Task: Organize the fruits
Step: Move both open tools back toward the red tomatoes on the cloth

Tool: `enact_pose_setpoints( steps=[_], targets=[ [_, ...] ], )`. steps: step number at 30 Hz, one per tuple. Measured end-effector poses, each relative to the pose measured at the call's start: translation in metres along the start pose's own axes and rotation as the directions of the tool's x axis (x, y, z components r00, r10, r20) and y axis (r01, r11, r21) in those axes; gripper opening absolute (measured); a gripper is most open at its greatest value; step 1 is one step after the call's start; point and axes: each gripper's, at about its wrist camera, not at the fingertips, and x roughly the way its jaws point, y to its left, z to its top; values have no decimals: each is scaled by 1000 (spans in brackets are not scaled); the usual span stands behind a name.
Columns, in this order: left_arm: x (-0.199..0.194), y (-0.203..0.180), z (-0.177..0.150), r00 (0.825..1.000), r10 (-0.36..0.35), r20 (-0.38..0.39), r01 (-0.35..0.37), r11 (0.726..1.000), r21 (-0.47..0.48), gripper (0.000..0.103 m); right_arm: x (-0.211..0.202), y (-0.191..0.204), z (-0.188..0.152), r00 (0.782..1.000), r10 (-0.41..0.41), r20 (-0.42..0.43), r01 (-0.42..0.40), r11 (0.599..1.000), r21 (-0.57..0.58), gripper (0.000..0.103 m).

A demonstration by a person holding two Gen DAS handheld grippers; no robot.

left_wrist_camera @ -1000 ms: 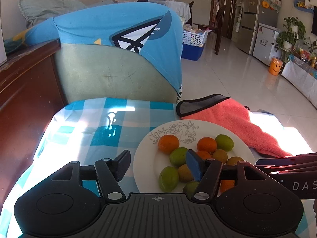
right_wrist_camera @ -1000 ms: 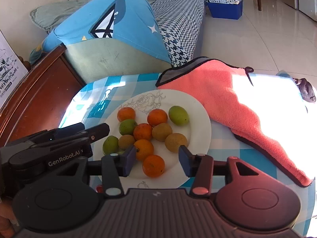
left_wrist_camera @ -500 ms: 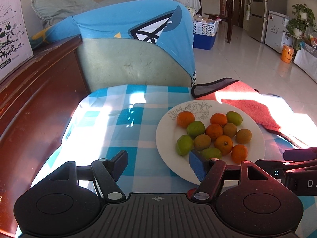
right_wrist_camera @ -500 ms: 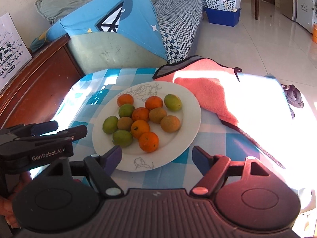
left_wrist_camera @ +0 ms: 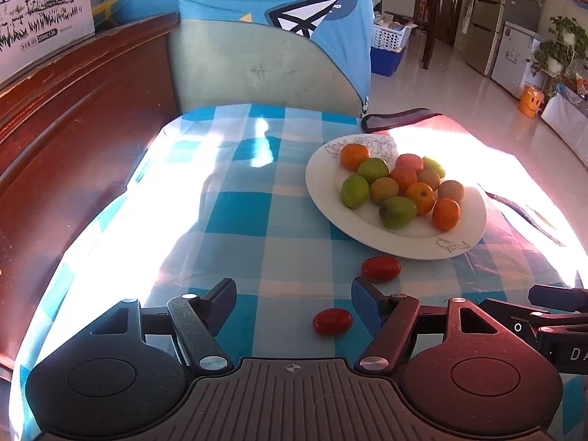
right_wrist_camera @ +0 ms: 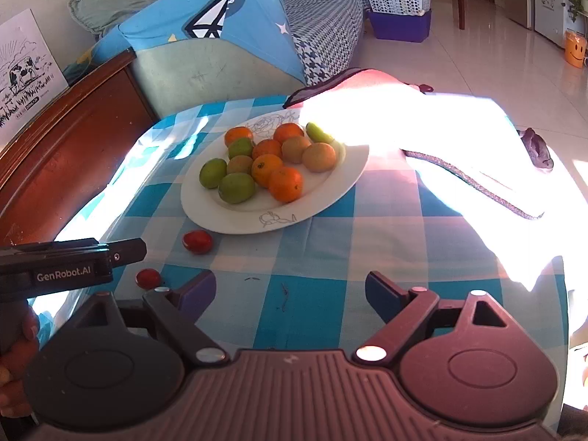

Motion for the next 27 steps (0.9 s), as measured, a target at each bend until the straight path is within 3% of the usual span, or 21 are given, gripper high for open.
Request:
enact_pose_setpoints(
  steps=[13, 20, 27],
  targets=[
    [-6, -6, -25, 996, -56, 71, 48, 992, 113, 68, 8, 9, -20, 998, -56, 8, 56, 997, -48, 96],
    [-1, -12, -32, 994, -89, 68, 79, 986, 146, 57, 10, 11, -18, 996, -88, -10, 86, 993, -78, 96],
    [6, -19, -38, 994, -87, 61, 74, 978, 193, 38, 9, 13, -15, 999, -32, 8, 33, 997, -72, 87]
  ],
)
